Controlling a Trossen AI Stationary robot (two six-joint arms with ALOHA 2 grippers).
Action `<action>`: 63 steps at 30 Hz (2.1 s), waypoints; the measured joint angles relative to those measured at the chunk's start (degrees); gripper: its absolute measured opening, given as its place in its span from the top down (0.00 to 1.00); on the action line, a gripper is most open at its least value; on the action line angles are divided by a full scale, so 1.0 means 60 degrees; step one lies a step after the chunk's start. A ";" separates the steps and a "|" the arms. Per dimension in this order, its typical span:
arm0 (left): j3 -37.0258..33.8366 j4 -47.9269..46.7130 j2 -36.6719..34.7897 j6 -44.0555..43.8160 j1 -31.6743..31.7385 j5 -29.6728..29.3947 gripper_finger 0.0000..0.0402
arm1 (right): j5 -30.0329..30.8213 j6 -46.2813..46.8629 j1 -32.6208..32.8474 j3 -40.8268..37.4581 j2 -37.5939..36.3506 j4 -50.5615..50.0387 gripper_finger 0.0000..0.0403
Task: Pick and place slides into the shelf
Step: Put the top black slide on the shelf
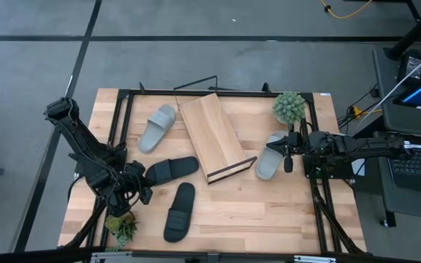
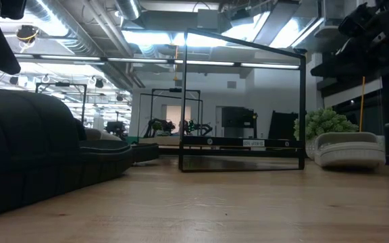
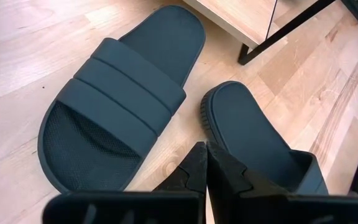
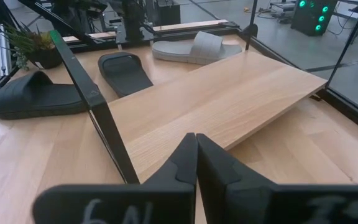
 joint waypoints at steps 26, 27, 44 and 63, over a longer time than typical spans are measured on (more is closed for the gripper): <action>-0.0004 -0.0061 0.0000 -0.0022 0.0000 -0.0199 0.89 | 0.0000 0.0002 0.0000 0.0004 -0.0002 -0.0007 0.98; -0.0004 -0.0061 0.0000 -0.0020 0.0000 -0.0250 0.86 | 0.0000 0.0002 0.0000 0.0004 -0.0004 -0.0007 0.98; -0.0004 0.0001 -0.0003 -0.0015 0.0000 -0.0276 0.51 | -0.0091 0.0006 -0.0002 0.0007 -0.0002 -0.0007 0.98; -0.0989 -0.0008 -0.0004 -0.1871 0.0660 0.0422 0.50 | -0.0105 -0.0473 0.0000 -0.0685 0.0001 0.1014 0.98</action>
